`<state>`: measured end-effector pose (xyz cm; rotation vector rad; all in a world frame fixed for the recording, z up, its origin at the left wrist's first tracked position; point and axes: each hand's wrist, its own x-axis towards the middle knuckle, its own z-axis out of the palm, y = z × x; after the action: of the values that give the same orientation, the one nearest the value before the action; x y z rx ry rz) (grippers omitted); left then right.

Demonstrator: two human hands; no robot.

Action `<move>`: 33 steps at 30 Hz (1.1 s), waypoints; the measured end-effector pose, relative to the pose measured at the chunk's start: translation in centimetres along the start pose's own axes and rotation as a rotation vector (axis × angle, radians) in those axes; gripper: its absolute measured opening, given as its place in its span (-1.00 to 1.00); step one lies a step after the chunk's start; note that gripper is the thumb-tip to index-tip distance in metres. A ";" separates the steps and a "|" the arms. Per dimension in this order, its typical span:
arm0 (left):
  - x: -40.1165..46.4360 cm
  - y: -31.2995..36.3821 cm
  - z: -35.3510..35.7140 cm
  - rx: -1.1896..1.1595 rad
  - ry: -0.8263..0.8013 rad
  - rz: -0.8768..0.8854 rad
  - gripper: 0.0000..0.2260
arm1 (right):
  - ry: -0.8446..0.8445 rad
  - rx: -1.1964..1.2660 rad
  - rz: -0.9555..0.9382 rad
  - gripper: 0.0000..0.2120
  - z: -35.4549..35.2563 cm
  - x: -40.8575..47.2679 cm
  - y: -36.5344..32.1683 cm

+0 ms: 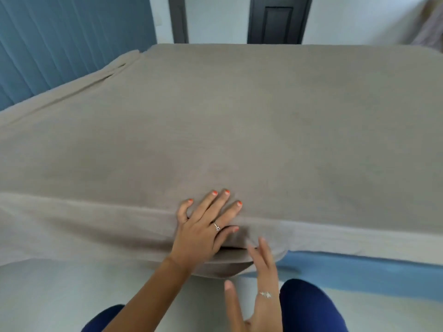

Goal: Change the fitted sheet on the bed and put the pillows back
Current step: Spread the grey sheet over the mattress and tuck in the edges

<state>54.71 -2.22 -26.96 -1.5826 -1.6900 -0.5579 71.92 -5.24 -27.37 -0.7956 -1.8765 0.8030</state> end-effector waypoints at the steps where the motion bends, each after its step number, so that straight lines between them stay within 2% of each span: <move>1: -0.1 0.0 0.0 -0.010 0.001 0.002 -0.63 | 0.108 0.149 0.175 -0.41 0.6 -1.1 -0.8; 2: -0.1 0.0 0.1 -0.012 0.006 0.005 -0.63 | 0.212 0.294 0.392 -0.41 1.1 -1.4 -1.6; 4: -0.2 0.0 0.2 -0.015 0.001 0.011 -0.62 | 0.272 0.531 0.875 -0.30 1.8 -0.7 -1.9; 6: -0.3 -0.1 0.2 -0.026 0.005 0.019 -0.62 | 0.232 0.626 1.094 -0.08 2.2 1.0 -1.4; 7: -0.3 -0.1 0.2 -0.036 0.010 0.013 -0.62 | 0.257 0.696 1.126 -0.05 2.3 2.0 -1.3; 9: -0.3 0.1 0.2 -0.058 0.006 -0.007 -0.62 | 0.373 0.836 1.134 -0.14 2.9 3.7 -1.4; 13: -0.5 0.0 0.1 -0.039 -0.030 -0.010 -0.62 | 0.573 0.897 1.099 -0.34 3.9 4.3 -1.3; 16: -0.1 0.3 -0.8 -0.079 -0.092 -0.045 -0.64 | 0.546 0.847 1.059 -0.52 3.7 4.1 -0.6; 19: 0.3 0.8 -2.6 -0.249 -0.134 -0.134 -0.65 | 0.551 0.856 1.035 -0.73 3.5 4.6 -0.7; 21: 0.2 2.0 -4.1 -0.443 -0.039 -0.328 -0.71 | 0.588 0.839 1.035 -0.82 3.5 4.7 -0.5; 22: -0.1 2.9 -4.9 -0.548 0.060 -0.504 -0.78 | 0.612 0.838 1.022 -0.83 3.4 4.6 -0.3; 24: -0.9 5.2 -6.3 -0.794 0.227 -0.997 -0.99 | 0.682 0.887 1.001 -0.80 3.1 4.9 -0.1; 25: -1.0 6.2 -6.7 -0.953 0.217 -1.276 -0.91 | 0.724 0.919 0.999 -0.78 3.1 5.1 0.1; 26: -1.2 6.9 -6.7 -1.130 0.112 -1.527 -0.84 | 0.762 0.950 1.008 -0.76 3.0 5.3 0.3; 28: -1.1 7.0 -6.1 -1.432 -0.139 -1.880 -0.79 | 0.821 0.983 1.044 -0.74 3.2 5.6 0.5; 29: -0.8 6.7 -6.0 -1.552 -0.173 -1.979 -0.75 | 0.841 0.984 1.066 -0.73 3.3 5.8 0.6; 30: -0.5 6.4 -5.7 -1.644 -0.132 -2.040 -0.69 | 0.858 0.979 1.086 -0.72 3.4 5.9 0.7; 33: 0.7 5.5 -5.7 -1.744 0.023 -2.073 -0.69 | 0.853 1.000 1.119 -0.75 3.1 6.2 0.2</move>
<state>61.35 -5.25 -23.77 0.5978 -2.1489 -3.4521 66.83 -0.84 -25.70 -1.1898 -0.0489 1.5317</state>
